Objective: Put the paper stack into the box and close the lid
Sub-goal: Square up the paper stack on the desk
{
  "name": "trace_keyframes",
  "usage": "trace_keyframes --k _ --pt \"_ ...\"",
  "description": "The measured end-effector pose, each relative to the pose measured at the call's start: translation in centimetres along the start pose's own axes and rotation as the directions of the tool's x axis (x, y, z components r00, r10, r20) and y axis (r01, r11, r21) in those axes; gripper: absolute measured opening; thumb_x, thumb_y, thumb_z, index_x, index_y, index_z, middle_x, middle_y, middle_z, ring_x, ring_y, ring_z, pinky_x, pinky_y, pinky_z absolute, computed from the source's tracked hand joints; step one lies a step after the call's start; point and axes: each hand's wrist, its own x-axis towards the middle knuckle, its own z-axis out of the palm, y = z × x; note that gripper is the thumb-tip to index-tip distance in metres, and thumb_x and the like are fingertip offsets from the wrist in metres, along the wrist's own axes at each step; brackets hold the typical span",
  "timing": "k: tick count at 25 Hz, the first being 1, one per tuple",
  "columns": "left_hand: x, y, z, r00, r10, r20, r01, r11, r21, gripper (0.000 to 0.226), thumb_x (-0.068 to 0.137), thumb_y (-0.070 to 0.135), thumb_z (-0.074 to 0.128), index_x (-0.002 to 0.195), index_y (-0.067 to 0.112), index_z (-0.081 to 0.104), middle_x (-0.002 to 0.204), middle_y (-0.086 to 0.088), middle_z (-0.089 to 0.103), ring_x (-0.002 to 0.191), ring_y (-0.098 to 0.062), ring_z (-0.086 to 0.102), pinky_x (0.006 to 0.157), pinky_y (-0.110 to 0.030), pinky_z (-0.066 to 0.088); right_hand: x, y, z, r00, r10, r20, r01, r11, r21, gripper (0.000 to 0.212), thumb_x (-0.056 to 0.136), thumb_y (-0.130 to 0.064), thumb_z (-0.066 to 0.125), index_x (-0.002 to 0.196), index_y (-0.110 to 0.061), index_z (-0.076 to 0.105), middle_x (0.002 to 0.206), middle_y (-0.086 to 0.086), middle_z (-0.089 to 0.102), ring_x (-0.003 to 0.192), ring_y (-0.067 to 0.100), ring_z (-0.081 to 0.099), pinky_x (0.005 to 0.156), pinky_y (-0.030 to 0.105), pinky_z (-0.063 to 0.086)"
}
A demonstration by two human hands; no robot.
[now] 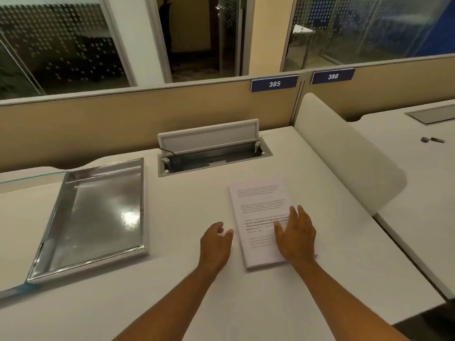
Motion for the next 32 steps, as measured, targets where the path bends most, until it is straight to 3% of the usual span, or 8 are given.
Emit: trace_keyframes --k 3,8,12,16,20,24,29,32 --pt "0.7 0.7 1.8 0.989 -0.136 0.053 0.141 0.984 -0.110 0.051 0.102 0.033 0.063 0.147 0.009 0.058 0.120 0.002 0.069 0.117 -0.023 0.064 0.096 -0.034 0.046 1.0 1.9 -0.8 0.985 0.170 0.018 -0.170 0.985 -0.001 0.066 0.103 -0.046 0.053 0.153 -0.004 0.042 0.156 0.022 0.046 0.141 0.041 0.046 0.115 0.055 0.039" --pt "1.6 1.9 3.6 0.930 -0.335 0.149 0.366 0.827 -0.426 0.017 0.102 0.018 0.063 0.092 0.005 0.062 0.106 -0.026 0.075 0.089 -0.029 0.070 0.081 -0.045 0.059 2.4 3.7 -1.2 0.960 0.246 0.136 -0.248 0.969 -0.003 0.055 0.104 -0.048 0.051 0.138 -0.006 0.057 0.139 0.019 0.054 0.131 0.040 0.051 0.109 0.053 0.043" --pt "2.3 3.2 3.6 0.882 -0.418 0.218 0.466 0.703 -0.537 0.014 0.104 0.017 0.062 0.109 0.006 0.070 0.107 -0.016 0.082 0.087 -0.029 0.078 0.066 -0.037 0.063 3.4 4.0 -1.4 0.945 0.261 0.197 -0.271 0.962 0.025 0.055 0.102 -0.048 0.055 0.139 -0.008 0.058 0.137 0.018 0.055 0.128 0.038 0.056 0.107 0.051 0.045" --pt "2.7 4.5 4.1 0.877 -0.414 0.246 0.481 0.731 -0.485 0.009 0.102 0.017 0.063 0.103 0.011 0.069 0.104 -0.013 0.080 0.089 -0.031 0.078 0.070 -0.039 0.065 3.9 4.4 -1.4 0.944 0.260 0.204 -0.272 0.962 0.034 0.054 0.101 -0.050 0.056 0.136 -0.009 0.060 0.133 0.017 0.058 0.124 0.037 0.058 0.105 0.050 0.046" --pt "2.6 4.9 4.4 0.897 -0.393 0.201 0.439 0.749 -0.497 0.010 0.099 0.022 0.063 0.094 0.015 0.067 0.093 -0.007 0.078 0.076 -0.023 0.071 0.049 -0.025 0.054 3.9 4.7 -1.5 0.946 0.247 0.210 -0.260 0.965 0.035 0.052 0.101 -0.051 0.056 0.133 -0.010 0.061 0.130 0.016 0.059 0.122 0.037 0.060 0.105 0.050 0.047" --pt "2.3 5.2 4.8 0.919 -0.360 0.159 0.386 0.746 -0.543 0.034 0.098 0.033 0.055 0.106 0.005 0.073 0.094 -0.014 0.079 0.076 -0.026 0.066 0.072 -0.034 0.050 3.8 4.8 -1.3 0.949 0.245 0.201 -0.260 0.964 0.049 0.050 0.100 -0.051 0.057 0.129 -0.010 0.063 0.129 0.016 0.061 0.120 0.036 0.061 0.104 0.052 0.050" --pt "2.5 5.4 4.2 0.908 -0.351 0.228 0.418 0.745 -0.520 0.048 0.102 0.045 0.049 0.114 0.007 0.075 0.094 -0.009 0.080 0.076 -0.023 0.067 0.070 -0.035 0.048 4.0 4.9 -1.4 0.948 0.241 0.209 -0.257 0.965 0.052 0.049 0.100 -0.052 0.058 0.126 -0.011 0.065 0.128 0.015 0.061 0.119 0.036 0.062 0.104 0.053 0.051" --pt "2.7 5.4 4.3 0.929 -0.289 0.229 0.368 0.767 -0.525 0.052 0.105 0.048 0.047 0.122 0.007 0.076 0.109 -0.014 0.082 0.093 -0.031 0.075 0.079 -0.038 0.054 4.0 5.1 -1.4 0.951 0.235 0.200 -0.250 0.967 0.052 0.048 0.099 -0.052 0.059 0.123 -0.011 0.065 0.126 0.015 0.062 0.117 0.036 0.063 0.103 0.053 0.051"
